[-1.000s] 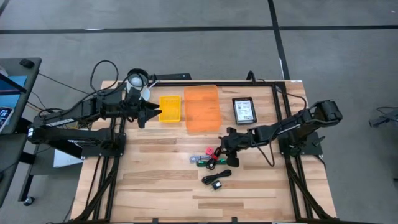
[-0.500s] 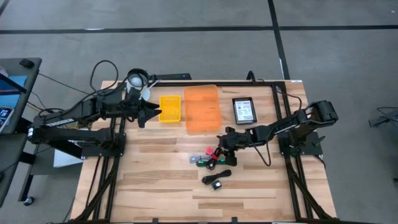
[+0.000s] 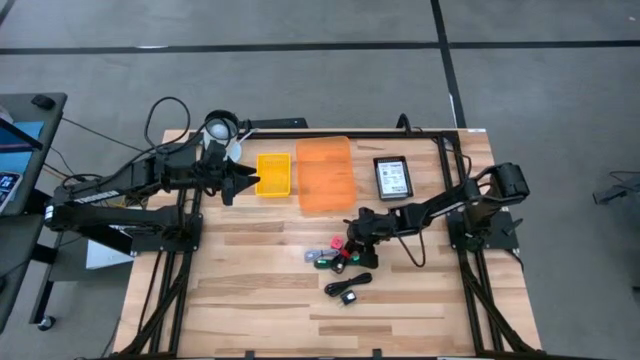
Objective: Pick and place items into bin
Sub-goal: Put the top black USB cable into the orange bin
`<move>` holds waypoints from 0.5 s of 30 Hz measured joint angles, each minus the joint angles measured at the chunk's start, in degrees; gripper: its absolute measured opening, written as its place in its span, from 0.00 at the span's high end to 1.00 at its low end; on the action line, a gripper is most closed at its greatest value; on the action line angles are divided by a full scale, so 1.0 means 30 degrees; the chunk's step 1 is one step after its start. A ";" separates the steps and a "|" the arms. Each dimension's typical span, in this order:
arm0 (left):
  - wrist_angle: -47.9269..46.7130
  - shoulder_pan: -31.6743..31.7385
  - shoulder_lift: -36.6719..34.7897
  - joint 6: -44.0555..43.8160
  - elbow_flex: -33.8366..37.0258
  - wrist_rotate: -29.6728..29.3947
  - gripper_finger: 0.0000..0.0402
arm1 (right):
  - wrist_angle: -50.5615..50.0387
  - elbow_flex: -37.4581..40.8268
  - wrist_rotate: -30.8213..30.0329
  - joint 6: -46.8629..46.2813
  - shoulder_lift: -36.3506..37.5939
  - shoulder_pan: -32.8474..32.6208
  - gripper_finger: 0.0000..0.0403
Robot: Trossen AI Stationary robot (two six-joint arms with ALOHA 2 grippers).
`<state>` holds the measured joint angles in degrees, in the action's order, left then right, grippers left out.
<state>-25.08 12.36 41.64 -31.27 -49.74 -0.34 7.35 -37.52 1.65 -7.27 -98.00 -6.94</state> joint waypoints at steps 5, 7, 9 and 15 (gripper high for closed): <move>0.0000 -0.0004 0.0001 -0.0002 0.0000 0.0000 0.53 | -0.0327 0.0050 0.0007 -0.0080 0.0482 -0.0014 0.67; -0.0007 0.0001 -0.0006 0.0000 0.0000 0.0000 0.53 | -0.0733 0.0126 0.0012 -0.0066 0.0890 -0.0015 0.73; 0.0000 0.0000 0.0000 -0.0004 0.0000 0.0000 0.53 | -0.1075 0.0138 0.0015 -0.0066 0.1321 -0.0015 0.79; -0.0010 -0.0002 -0.0002 0.0000 0.0000 -0.0007 0.53 | -0.3094 0.0131 0.0049 -0.0073 0.3176 -0.0015 0.93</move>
<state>-25.11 12.35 41.64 -31.27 -49.74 -0.36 -1.94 -37.12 1.80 -7.49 -88.47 -6.98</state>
